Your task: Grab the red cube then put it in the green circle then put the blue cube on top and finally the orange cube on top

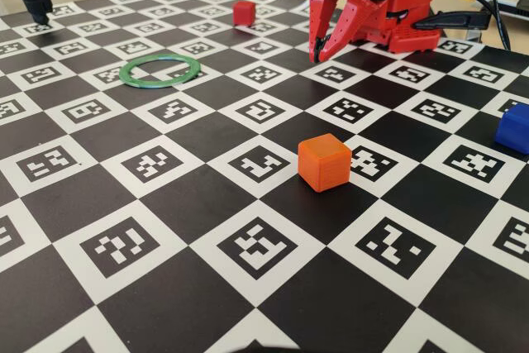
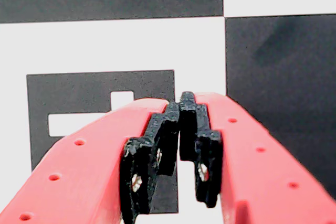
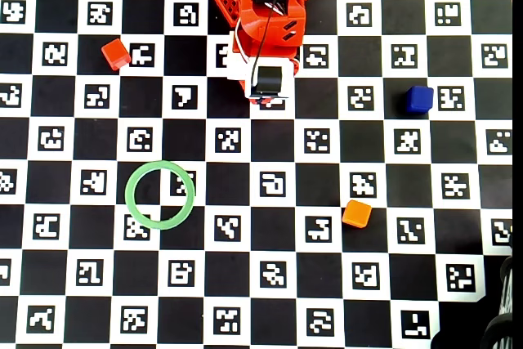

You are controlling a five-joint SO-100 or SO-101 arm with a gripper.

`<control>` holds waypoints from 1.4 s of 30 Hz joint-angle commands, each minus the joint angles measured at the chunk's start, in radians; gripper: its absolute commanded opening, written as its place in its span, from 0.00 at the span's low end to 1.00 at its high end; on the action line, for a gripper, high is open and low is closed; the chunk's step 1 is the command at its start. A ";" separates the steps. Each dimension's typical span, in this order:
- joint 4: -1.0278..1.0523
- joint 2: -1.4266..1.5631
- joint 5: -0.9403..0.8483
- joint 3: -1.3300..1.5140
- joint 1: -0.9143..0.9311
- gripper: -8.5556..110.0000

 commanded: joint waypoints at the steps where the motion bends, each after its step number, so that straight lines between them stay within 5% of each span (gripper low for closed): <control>1: 0.101 0.051 -0.006 0.051 -0.006 0.02; 42: 0.101 0.051 -0.006 0.051 0.012 0.02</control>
